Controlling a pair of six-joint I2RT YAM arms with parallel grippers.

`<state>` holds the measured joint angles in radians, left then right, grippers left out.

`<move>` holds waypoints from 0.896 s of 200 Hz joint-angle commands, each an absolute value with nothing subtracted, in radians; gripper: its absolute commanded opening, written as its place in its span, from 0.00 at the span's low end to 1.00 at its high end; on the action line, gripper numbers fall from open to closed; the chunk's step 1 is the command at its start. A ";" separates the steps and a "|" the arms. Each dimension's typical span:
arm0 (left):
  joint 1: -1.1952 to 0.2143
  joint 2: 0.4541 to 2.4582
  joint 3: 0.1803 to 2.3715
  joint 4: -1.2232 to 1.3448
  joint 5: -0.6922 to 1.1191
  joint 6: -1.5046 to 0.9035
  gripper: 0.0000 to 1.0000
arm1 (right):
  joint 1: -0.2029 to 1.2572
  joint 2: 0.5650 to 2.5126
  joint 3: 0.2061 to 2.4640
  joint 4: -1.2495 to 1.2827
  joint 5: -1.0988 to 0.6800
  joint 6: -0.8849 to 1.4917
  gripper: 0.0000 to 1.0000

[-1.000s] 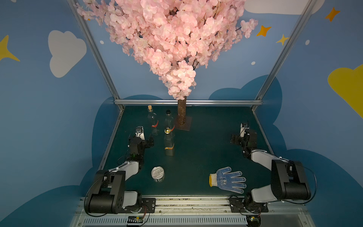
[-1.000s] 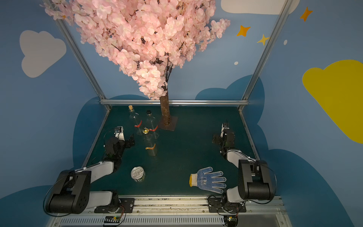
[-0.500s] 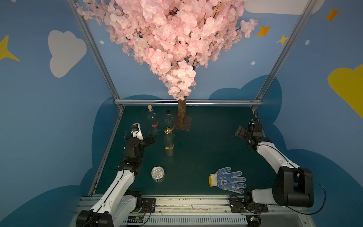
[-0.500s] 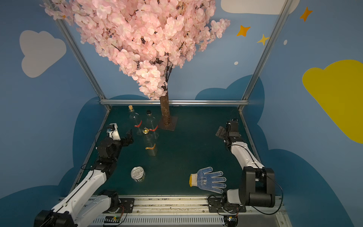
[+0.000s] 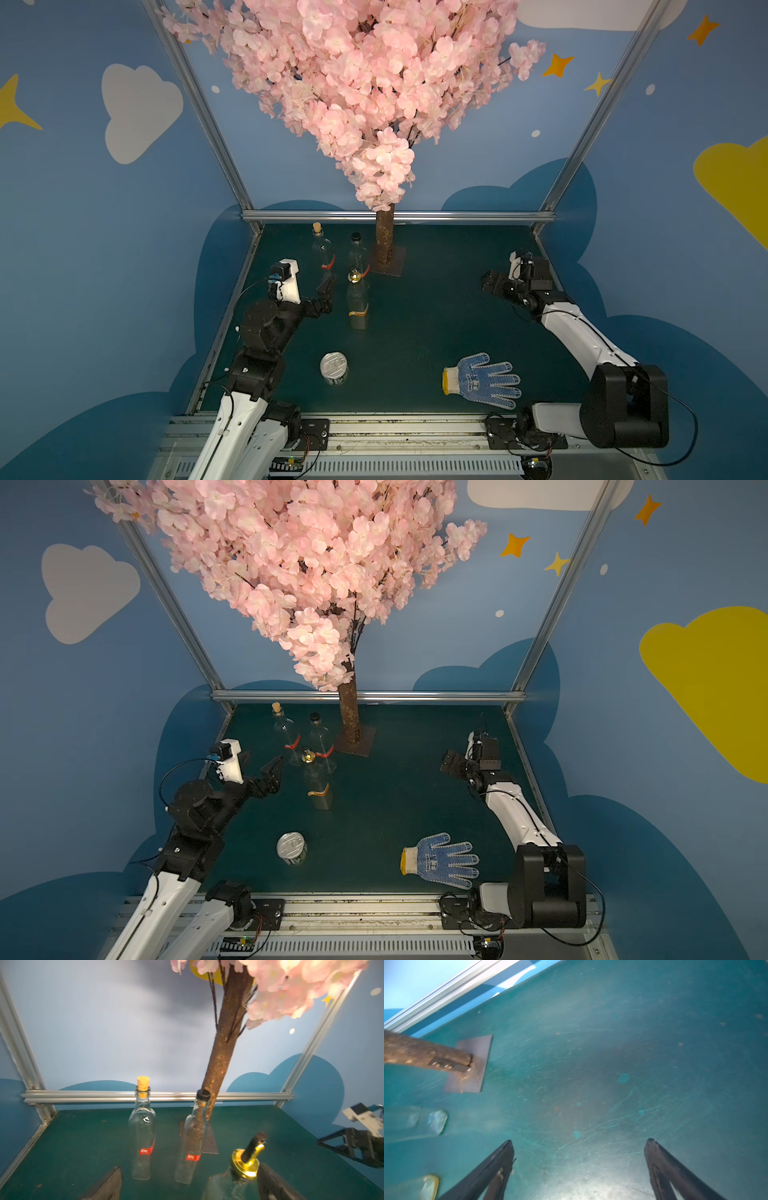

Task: Remove the label from the bottle
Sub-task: Pick up the bottle from the center of the board.

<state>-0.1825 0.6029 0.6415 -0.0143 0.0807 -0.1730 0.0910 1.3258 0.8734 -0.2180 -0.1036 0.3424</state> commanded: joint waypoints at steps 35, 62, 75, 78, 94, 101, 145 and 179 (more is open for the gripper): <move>-0.193 0.703 0.702 -0.040 0.377 -0.079 1.00 | 0.145 1.293 0.892 -0.217 -0.158 0.299 0.98; -0.229 0.777 0.691 0.070 0.346 -0.064 1.00 | 0.155 1.284 0.897 -0.220 -0.168 0.293 0.98; -0.257 0.832 0.708 0.091 0.327 -0.037 1.00 | 0.159 1.279 0.897 -0.218 -0.171 0.293 0.98; -0.263 0.845 0.715 0.093 0.326 -0.030 1.00 | 0.159 1.278 0.897 -0.218 -0.173 0.293 0.98; -0.294 0.912 0.743 0.109 0.307 0.000 1.00 | 0.163 1.273 0.896 -0.217 -0.177 0.291 0.97; -0.307 0.936 0.751 0.119 0.300 0.013 1.00 | 0.164 1.272 0.896 -0.215 -0.179 0.291 0.98; -0.332 1.002 0.749 0.185 0.243 0.059 0.99 | 0.167 1.264 0.887 -0.205 -0.190 0.293 0.98; -0.332 1.013 0.725 0.232 0.187 0.092 0.95 | 0.170 1.269 0.883 -0.186 -0.203 0.296 0.98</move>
<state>-0.3302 1.0080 0.7334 0.1677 0.2325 0.0486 0.1623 1.2873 0.8734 -0.2115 -0.1825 0.3058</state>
